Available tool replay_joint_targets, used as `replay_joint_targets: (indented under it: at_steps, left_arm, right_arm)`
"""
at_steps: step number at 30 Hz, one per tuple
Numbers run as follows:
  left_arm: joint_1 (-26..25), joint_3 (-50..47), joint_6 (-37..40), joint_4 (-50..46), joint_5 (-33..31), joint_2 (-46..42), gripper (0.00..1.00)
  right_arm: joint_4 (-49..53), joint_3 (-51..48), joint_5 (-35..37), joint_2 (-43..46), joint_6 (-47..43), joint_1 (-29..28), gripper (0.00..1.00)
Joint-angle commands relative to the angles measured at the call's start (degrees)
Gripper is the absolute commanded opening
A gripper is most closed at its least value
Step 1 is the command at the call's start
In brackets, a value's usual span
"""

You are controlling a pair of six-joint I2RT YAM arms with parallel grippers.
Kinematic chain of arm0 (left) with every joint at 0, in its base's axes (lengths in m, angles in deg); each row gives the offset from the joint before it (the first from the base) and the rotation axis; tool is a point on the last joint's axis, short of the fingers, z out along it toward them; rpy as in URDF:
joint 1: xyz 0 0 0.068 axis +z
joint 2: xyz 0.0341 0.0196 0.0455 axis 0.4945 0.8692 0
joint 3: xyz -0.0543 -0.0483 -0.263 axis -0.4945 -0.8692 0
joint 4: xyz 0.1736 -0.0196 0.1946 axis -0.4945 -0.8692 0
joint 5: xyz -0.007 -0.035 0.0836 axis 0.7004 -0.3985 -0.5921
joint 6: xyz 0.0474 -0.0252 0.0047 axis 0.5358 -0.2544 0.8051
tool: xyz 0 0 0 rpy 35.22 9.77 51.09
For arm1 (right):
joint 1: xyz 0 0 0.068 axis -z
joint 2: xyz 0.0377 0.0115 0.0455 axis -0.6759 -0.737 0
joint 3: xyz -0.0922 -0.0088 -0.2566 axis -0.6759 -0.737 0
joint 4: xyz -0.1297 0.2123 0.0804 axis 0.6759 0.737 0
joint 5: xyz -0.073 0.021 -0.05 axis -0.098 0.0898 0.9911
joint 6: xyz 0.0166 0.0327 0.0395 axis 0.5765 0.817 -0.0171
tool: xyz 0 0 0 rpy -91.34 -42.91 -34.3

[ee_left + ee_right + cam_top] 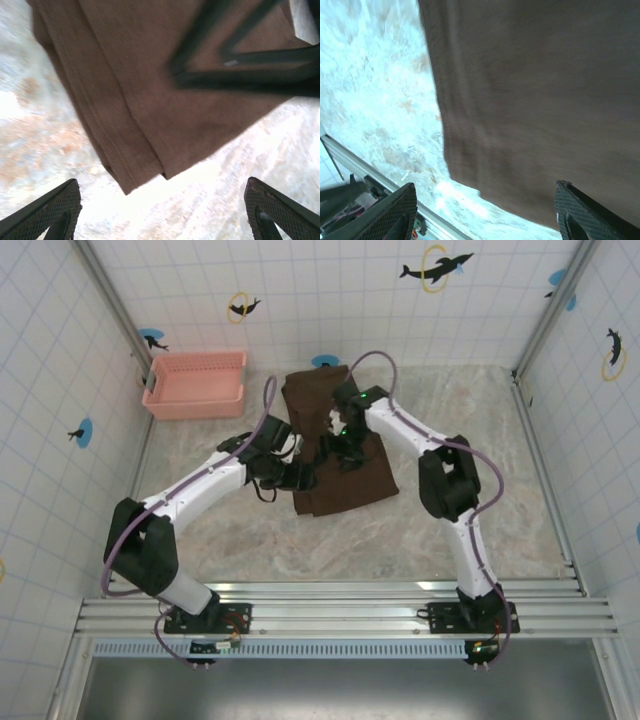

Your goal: Roll up the long pants

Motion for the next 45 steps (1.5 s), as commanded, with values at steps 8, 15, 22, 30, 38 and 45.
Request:
replay_joint_targets:
  at_steps: [8,15,22,30,38,45]
  left_arm:
    - [3.09,6.41,4.94,3.70,-9.76,5.72,0.84]
    - [4.84,10.51,10.94,1.24,-14.43,6.25,0.85]
    - [5.79,11.86,12.61,-0.33,-15.07,7.33,0.86]
    - [6.23,9.41,13.19,0.60,-12.77,6.44,0.87]
    - [7.53,8.88,15.25,1.01,-10.59,5.30,0.87]
    - [9.30,6.91,15.37,1.91,-8.93,3.88,0.87]
  right_arm:
    - [-7.58,-26.76,24.65,21.00,-44.30,1.47,0.75]
    - [-24.12,-44.74,33.20,30.47,-60.30,-7.02,0.80]
    - [-28.82,-48.31,36.27,30.45,-63.56,-9.05,0.79]
    - [-32.93,-48.05,38.88,25.89,-66.62,-9.38,0.78]
    - [-33.27,-49.42,39.69,23.85,-66.77,-10.43,0.77]
    - [-30.79,-50.72,42.07,27.14,-64.95,-10.63,0.77]
